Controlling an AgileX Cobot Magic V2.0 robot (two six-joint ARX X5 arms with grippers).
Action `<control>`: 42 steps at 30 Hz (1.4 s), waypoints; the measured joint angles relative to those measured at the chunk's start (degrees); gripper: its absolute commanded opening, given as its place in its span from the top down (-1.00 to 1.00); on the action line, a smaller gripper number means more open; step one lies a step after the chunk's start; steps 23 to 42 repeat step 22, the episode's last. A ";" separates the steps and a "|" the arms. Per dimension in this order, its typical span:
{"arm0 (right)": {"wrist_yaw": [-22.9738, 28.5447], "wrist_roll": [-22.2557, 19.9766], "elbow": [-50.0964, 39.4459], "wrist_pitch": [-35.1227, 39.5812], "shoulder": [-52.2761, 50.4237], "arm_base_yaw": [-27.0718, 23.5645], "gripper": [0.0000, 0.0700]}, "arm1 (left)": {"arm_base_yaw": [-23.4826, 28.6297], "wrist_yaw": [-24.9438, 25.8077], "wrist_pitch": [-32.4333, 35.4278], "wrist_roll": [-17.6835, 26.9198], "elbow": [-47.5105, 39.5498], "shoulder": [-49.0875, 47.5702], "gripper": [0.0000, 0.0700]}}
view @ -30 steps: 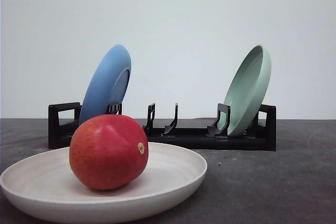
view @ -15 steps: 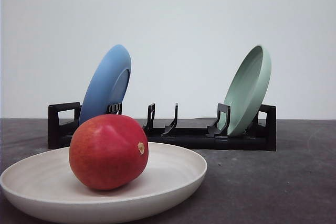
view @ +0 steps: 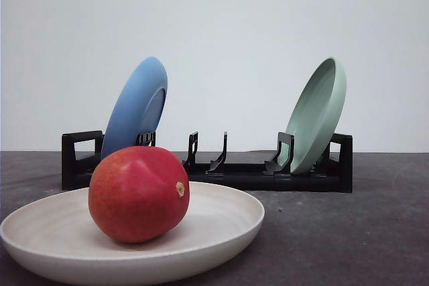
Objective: Place pomegranate in white plate
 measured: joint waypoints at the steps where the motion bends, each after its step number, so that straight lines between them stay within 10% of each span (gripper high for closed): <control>1: 0.00 0.01 0.00 0.00 0.00 0.00 0.92 | 0.00 0.00 -0.01 0.00 0.00 0.00 0.97; 42: 0.00 0.00 0.00 0.00 0.00 0.00 0.92 | 0.00 0.00 -0.01 0.00 0.00 0.00 0.97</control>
